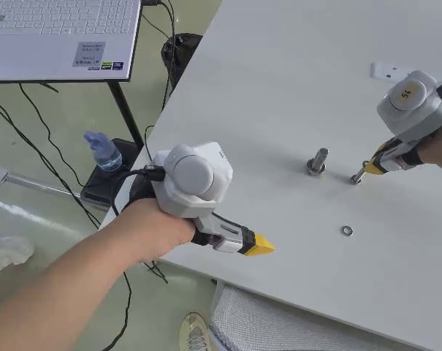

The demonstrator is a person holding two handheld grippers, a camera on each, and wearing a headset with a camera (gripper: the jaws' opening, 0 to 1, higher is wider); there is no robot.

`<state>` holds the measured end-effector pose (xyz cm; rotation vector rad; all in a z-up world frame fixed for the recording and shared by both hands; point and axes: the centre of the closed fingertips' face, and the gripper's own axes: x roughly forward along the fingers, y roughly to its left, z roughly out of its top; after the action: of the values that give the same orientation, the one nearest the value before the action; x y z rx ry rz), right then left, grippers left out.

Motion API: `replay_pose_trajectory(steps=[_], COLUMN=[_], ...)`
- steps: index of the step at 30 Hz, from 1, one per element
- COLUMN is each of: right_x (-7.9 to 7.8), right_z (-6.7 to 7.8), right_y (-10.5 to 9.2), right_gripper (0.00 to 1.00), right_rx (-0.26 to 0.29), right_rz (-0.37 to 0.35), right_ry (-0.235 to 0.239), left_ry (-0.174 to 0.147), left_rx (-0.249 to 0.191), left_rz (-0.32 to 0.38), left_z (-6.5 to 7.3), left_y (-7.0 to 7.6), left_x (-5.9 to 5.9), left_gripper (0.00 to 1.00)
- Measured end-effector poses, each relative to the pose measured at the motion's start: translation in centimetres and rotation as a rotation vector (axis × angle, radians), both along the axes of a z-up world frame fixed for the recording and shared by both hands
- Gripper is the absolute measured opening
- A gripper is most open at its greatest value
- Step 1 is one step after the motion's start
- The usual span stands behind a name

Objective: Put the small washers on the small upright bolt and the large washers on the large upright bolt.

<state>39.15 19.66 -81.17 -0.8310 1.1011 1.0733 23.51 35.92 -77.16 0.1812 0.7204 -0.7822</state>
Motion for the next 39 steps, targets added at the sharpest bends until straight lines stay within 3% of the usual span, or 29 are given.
replay_pose_trajectory(steps=[23,39], right_x=[0.2,0.4], right_z=[-1.2,-2.9], right_y=[0.2,0.0], right_gripper=[0.12,0.12], right_rx=[-0.023,-0.037], right_rz=[0.021,0.029], right_ry=[-0.001,0.010], left_ry=[0.009,0.012], left_rx=[0.004,-0.003], left_rz=[0.000,-0.002], left_z=[-0.3,-0.3], left_y=[0.4,0.3], left_x=[0.5,0.8], left_gripper=[0.94,0.93])
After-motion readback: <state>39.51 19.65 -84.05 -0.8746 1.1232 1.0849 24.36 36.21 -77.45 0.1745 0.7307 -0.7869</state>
